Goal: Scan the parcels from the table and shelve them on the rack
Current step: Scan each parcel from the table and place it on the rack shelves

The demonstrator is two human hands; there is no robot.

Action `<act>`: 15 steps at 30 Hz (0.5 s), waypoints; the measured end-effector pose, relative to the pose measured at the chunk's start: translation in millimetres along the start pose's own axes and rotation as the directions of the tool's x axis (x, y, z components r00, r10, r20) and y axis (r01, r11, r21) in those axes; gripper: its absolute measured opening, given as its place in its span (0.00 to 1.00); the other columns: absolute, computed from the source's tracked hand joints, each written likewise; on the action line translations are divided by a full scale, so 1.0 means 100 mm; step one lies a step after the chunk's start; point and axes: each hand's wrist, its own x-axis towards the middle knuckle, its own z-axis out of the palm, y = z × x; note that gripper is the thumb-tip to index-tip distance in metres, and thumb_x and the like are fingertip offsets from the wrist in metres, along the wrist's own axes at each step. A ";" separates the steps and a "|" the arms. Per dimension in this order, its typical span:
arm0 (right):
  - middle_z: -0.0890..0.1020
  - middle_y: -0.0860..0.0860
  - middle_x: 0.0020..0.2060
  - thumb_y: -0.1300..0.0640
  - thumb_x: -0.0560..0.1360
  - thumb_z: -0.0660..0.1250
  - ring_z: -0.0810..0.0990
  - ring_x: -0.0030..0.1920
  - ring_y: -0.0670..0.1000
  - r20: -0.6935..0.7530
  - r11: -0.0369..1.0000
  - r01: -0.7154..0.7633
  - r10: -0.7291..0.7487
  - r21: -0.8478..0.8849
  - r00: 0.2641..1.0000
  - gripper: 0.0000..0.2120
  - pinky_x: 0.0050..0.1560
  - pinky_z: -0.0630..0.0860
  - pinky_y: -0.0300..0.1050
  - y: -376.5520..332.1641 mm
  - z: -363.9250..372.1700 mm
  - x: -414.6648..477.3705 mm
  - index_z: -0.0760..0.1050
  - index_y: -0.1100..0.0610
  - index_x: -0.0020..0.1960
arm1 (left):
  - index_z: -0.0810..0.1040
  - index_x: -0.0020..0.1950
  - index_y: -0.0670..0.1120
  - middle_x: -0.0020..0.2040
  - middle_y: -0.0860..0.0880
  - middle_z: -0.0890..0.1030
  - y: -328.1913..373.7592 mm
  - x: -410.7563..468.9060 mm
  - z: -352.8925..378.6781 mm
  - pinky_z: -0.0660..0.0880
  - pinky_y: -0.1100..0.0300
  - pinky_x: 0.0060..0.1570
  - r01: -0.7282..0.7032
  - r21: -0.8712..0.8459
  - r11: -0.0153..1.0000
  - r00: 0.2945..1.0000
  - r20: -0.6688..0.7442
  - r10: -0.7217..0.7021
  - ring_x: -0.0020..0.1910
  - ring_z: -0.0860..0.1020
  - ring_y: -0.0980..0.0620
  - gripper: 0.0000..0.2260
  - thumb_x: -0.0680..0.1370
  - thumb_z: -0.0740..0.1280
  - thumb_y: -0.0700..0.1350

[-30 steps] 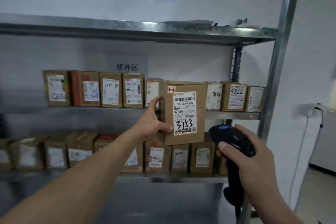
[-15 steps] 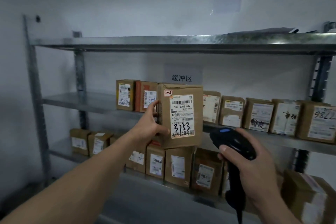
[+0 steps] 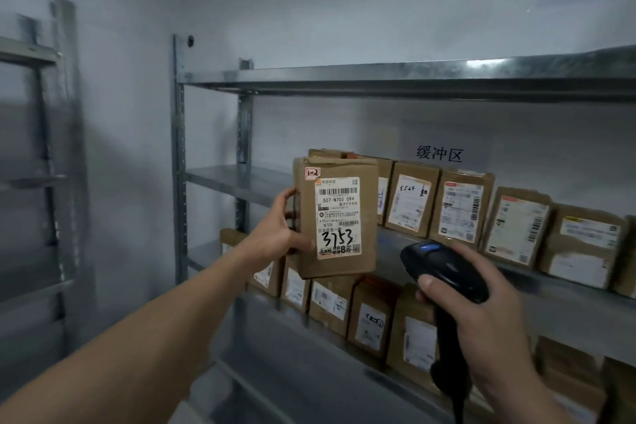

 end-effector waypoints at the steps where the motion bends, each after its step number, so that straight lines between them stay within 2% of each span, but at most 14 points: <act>1: 0.82 0.44 0.55 0.58 0.67 0.81 0.82 0.56 0.53 0.008 1.000 -0.001 0.001 -0.008 1.000 0.27 0.60 0.79 0.61 0.04 0.11 0.04 0.77 0.43 0.62 | 0.55 0.79 0.58 0.64 0.45 0.73 -0.04 0.05 -0.14 0.82 0.48 0.48 0.003 -0.005 1.000 1.000 -0.010 -0.003 0.59 0.80 0.40 0.49 0.69 0.73 0.26; 4: 0.82 0.44 0.55 0.58 0.67 0.81 0.82 0.55 0.52 0.024 1.000 -0.001 0.001 -0.018 1.000 0.28 0.58 0.79 0.59 0.14 0.52 0.17 0.78 0.44 0.63 | 0.56 0.78 0.58 0.64 0.45 0.73 -0.19 0.25 -0.58 0.81 0.42 0.54 -0.005 0.007 1.000 1.000 -0.028 0.006 0.60 0.79 0.42 0.48 0.69 0.74 0.27; 7: 0.82 0.45 0.54 0.59 0.67 0.80 0.81 0.55 0.49 0.025 1.000 0.009 -0.009 -0.013 1.000 0.28 0.55 0.78 0.51 0.23 0.99 0.31 0.78 0.47 0.64 | 0.57 0.76 0.59 0.65 0.45 0.74 -0.35 0.53 -1.06 0.81 0.41 0.55 -0.014 0.007 1.000 0.999 -0.031 0.014 0.61 0.78 0.43 0.47 0.69 0.74 0.27; 9: 0.82 0.46 0.55 0.61 0.67 0.80 0.81 0.54 0.49 0.022 1.000 0.010 -0.009 -0.017 1.000 0.29 0.56 0.77 0.51 0.29 1.34 0.41 0.78 0.48 0.65 | 0.57 0.76 0.59 0.65 0.45 0.74 -0.44 0.76 -1.40 0.81 0.41 0.56 -0.030 0.016 0.999 0.999 -0.023 0.030 0.61 0.78 0.43 0.47 0.69 0.74 0.28; 13: 0.82 0.42 0.52 0.61 0.67 0.81 0.81 0.50 0.42 0.005 0.999 0.008 -0.008 -0.043 1.000 0.27 0.51 0.76 0.45 0.39 2.06 0.62 0.78 0.46 0.63 | 0.56 0.78 0.59 0.65 0.45 0.74 -0.58 1.23 -2.02 0.82 0.45 0.51 -0.028 0.012 1.000 1.000 -0.002 0.028 0.59 0.79 0.42 0.48 0.69 0.74 0.27; 15: 0.84 0.41 0.48 0.57 0.65 0.84 0.82 0.48 0.41 -0.013 0.999 0.000 0.000 -0.053 1.000 0.28 0.51 0.79 0.48 0.43 2.35 0.70 0.79 0.44 0.61 | 0.56 0.78 0.58 0.65 0.45 0.74 -0.64 1.44 -2.25 0.82 0.48 0.47 -0.020 0.008 1.000 1.000 0.015 0.020 0.59 0.79 0.42 0.48 0.68 0.73 0.27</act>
